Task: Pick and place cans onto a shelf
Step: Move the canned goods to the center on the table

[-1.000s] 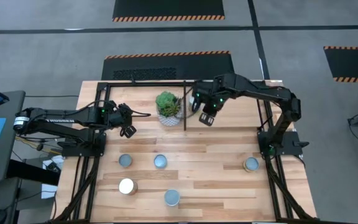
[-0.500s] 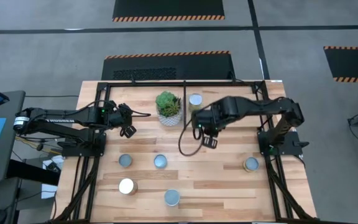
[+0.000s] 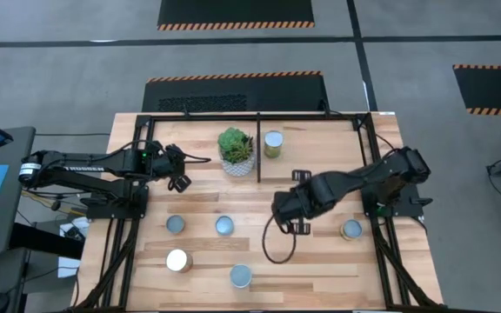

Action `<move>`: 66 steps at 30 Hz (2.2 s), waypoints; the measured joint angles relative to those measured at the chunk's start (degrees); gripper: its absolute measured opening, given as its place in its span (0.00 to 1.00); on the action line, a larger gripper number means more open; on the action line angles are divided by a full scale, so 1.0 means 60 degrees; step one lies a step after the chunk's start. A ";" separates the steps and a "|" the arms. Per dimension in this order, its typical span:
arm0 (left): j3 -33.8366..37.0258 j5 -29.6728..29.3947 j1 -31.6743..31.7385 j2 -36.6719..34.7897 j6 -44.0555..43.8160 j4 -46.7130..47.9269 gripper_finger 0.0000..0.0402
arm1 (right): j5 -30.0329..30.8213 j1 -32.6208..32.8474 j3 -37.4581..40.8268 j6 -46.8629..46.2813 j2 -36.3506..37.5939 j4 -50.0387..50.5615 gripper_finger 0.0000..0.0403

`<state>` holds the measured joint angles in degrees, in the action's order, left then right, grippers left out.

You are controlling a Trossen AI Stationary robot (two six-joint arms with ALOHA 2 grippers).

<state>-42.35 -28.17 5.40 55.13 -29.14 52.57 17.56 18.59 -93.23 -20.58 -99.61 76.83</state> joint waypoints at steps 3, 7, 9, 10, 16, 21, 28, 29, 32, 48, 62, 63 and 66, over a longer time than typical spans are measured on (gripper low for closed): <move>0.0000 0.0002 0.0002 0.0000 -0.0231 0.0002 0.23 | 0.0602 0.0364 0.0528 -0.0781 0.0000 -0.0018 0.23; 0.0000 -0.0021 -0.0002 0.0000 -0.0238 -0.0013 0.23 | 0.1429 0.0867 0.1245 -0.1884 0.0000 -0.0179 0.23; 0.0000 -0.0158 0.0002 0.0000 -0.0290 -0.0190 0.23 | 0.1855 0.1103 0.1570 -0.2412 -0.0004 -0.0268 0.23; 0.0000 -0.0200 0.0002 0.0000 -0.0291 -0.0416 0.23 | 0.2129 0.1212 0.1758 -0.2641 -0.0002 -0.0343 0.23; 0.0000 -0.0126 0.0001 0.0098 0.2715 -0.2420 0.23 | 0.3946 0.1704 0.2841 -0.3826 -0.0004 -0.0994 0.23; -0.0011 0.0011 0.0841 0.0655 0.2962 -0.2102 0.23 | 0.4773 0.1905 0.3376 -0.4643 -0.0011 -0.1219 0.23; 0.0011 0.0707 0.2083 0.1907 0.2199 -0.0999 0.23 | 0.4839 0.1807 0.3417 -0.4608 -0.0004 -0.1210 0.23; 0.0011 0.0636 0.2139 0.1990 0.2213 -0.0982 0.23 | 0.4843 0.1777 0.3417 -0.4559 -0.0004 -0.1195 0.23; 0.0004 0.0947 0.2216 0.2262 0.2243 -0.0885 0.23 | 0.4846 0.1681 0.3417 -0.4520 -0.0004 -0.1131 0.23; 0.0004 0.2116 0.2162 0.2686 0.1150 0.0155 0.23 | 0.4842 0.1629 0.3417 -0.4498 -0.0004 -0.0622 0.23; 0.0414 0.2483 0.1964 0.2976 0.1150 0.0056 0.14 | 0.4817 0.1654 0.3417 -0.4505 -0.0004 -0.0585 0.23; 0.0373 0.2535 0.1916 0.2976 0.1157 0.0066 0.09 | 0.4817 0.1650 0.3417 -0.4505 -0.0004 -0.0574 0.23; 0.0248 0.2814 0.1732 0.2987 0.1175 0.0057 0.02 | 0.4806 0.1650 0.3417 -0.4565 -0.0004 -0.0529 0.23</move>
<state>-40.86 -11.29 15.79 73.06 -22.09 52.90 46.39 28.49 -72.73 -47.97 -99.63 73.66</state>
